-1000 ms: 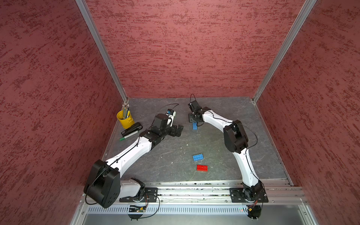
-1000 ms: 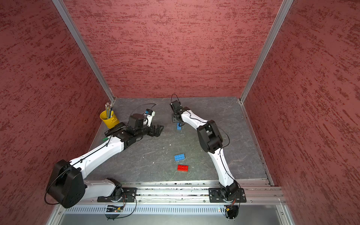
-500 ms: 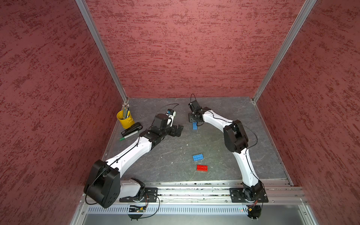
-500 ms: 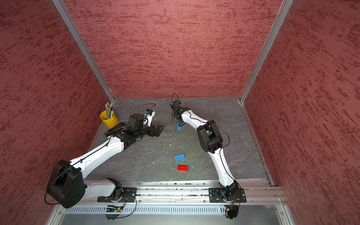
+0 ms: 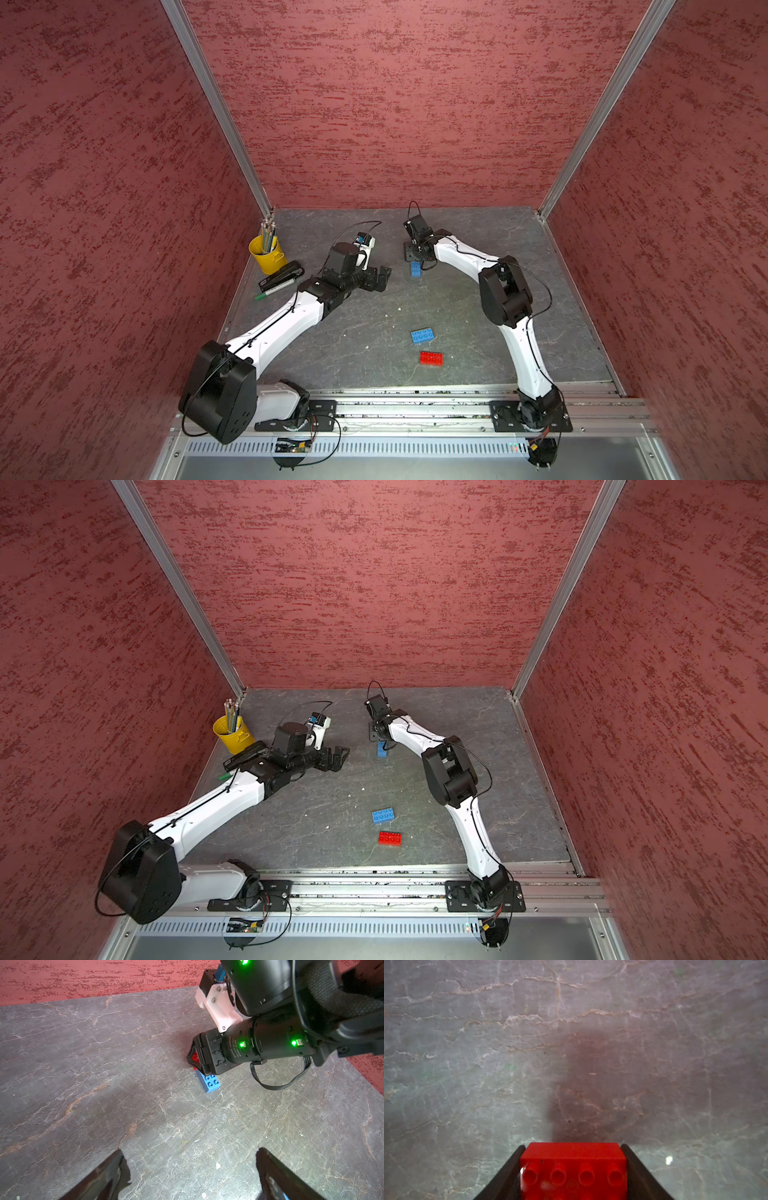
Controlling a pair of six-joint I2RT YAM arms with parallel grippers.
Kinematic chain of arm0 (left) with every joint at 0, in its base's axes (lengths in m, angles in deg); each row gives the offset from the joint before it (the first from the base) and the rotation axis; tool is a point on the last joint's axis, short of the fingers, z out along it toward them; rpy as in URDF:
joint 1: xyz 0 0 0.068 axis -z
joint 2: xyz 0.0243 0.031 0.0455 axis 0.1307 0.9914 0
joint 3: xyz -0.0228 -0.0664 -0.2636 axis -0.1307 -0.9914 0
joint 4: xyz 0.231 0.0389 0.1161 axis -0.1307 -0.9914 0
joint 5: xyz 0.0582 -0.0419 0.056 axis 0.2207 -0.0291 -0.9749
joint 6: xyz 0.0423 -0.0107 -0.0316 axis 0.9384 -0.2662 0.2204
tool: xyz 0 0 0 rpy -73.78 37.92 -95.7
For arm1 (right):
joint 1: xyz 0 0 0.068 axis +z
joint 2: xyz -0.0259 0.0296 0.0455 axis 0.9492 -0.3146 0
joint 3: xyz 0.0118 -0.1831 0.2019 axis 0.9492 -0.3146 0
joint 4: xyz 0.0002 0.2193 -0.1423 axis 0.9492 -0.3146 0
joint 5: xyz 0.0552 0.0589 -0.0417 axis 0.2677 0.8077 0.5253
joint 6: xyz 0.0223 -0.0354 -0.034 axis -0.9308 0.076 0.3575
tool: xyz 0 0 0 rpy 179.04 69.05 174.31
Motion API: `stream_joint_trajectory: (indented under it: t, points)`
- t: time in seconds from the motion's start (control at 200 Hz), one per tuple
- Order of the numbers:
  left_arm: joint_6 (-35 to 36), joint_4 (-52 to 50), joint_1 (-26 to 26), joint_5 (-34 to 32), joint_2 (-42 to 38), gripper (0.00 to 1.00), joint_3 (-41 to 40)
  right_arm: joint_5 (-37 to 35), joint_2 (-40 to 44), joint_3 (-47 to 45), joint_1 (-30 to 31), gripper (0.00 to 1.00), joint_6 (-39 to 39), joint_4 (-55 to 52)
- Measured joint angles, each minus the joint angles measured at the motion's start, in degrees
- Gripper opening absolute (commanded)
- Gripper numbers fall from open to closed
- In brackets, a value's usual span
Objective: Assemble a rectangle with lego
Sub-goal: Assemble the lego brick with the lego brick.
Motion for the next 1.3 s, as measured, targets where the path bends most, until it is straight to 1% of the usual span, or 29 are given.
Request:
stream_joint_trajectory:
  t: [0.24, 0.997, 1.297]
  points:
    - [0.0, 0.0, 0.0, 0.0, 0.0, 1.0, 0.0, 0.2, 1.1, -2.5, 0.0, 0.55, -1.0, 1.5]
    - [0.0, 0.0, 0.0, 0.0, 0.0, 1.0, 0.0, -0.5, 1.1, -2.6, 0.8, 0.55, -1.2, 1.7]
    - [0.0, 0.0, 0.0, 0.0, 0.0, 1.0, 0.0, -1.0, 1.1, -2.5, 2.0, 0.55, -1.2, 1.6]
